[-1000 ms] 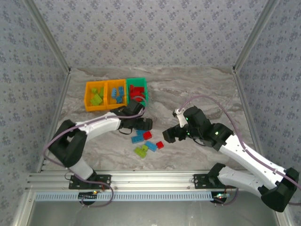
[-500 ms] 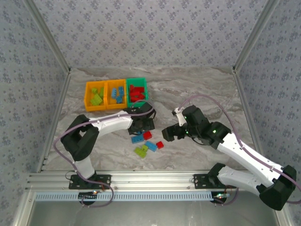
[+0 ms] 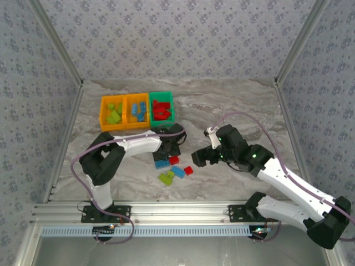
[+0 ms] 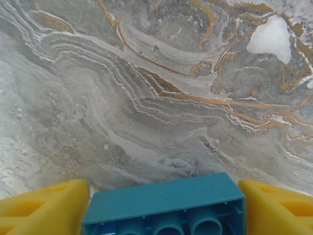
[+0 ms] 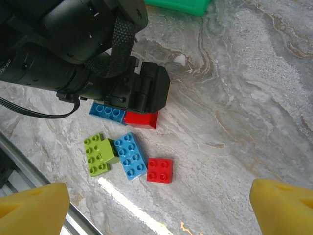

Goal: Sort the legos into containers by color

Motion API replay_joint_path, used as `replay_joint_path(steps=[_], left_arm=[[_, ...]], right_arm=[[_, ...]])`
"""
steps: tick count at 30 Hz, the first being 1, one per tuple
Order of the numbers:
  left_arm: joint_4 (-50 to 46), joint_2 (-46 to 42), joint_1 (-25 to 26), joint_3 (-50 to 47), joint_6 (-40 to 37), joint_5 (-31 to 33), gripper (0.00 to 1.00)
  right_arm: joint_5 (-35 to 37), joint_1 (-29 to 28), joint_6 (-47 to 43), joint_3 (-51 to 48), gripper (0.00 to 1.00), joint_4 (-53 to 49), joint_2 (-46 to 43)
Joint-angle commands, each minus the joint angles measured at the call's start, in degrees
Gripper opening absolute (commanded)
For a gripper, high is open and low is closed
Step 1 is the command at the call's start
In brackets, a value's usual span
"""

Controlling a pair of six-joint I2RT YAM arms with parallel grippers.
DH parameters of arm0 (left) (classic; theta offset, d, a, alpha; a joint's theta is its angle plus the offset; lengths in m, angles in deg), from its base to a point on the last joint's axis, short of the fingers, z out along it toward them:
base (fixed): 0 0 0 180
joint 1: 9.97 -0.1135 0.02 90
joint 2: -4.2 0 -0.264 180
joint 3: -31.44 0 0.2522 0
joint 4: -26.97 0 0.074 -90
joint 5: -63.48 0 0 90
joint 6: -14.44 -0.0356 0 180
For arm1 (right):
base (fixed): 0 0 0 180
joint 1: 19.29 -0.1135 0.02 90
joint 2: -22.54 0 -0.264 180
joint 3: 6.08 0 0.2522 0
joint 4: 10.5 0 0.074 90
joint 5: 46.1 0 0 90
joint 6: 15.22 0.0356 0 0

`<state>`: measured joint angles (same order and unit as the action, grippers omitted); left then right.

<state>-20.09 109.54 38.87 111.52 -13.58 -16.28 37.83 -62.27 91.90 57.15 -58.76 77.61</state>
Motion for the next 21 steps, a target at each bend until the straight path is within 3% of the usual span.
replay_joint_path(steps=[1, 7, 11, 17, 21], left_arm=[[-0.44, 0.57, 0.46, 1.35, 0.61, -1.72, 0.65], [-0.45, -0.49, 0.36, 2.45, -2.81, -2.04, 0.51], [-2.32, -3.88, -0.94, 3.91, -6.15, 2.05, 0.46], [-5.22, -8.97, -8.27, 8.05, -12.96, 11.46, 0.46], [-4.39, -8.5, -15.26, 12.2, -17.18, 13.73, 0.46]], right_arm=[[-2.25, 0.43, -1.13, -1.0, 0.97, -1.79, 0.42], [-6.7, 0.4, -1.04, -0.17, 0.96, -1.32, 0.56], [-7.46, 0.22, -1.04, 0.53, 0.96, -1.36, 0.33], [-6.25, 0.16, -0.69, 0.28, 0.96, -1.84, -0.99], [-5.43, 0.06, 0.0, -0.05, 0.96, -2.21, -1.64]])
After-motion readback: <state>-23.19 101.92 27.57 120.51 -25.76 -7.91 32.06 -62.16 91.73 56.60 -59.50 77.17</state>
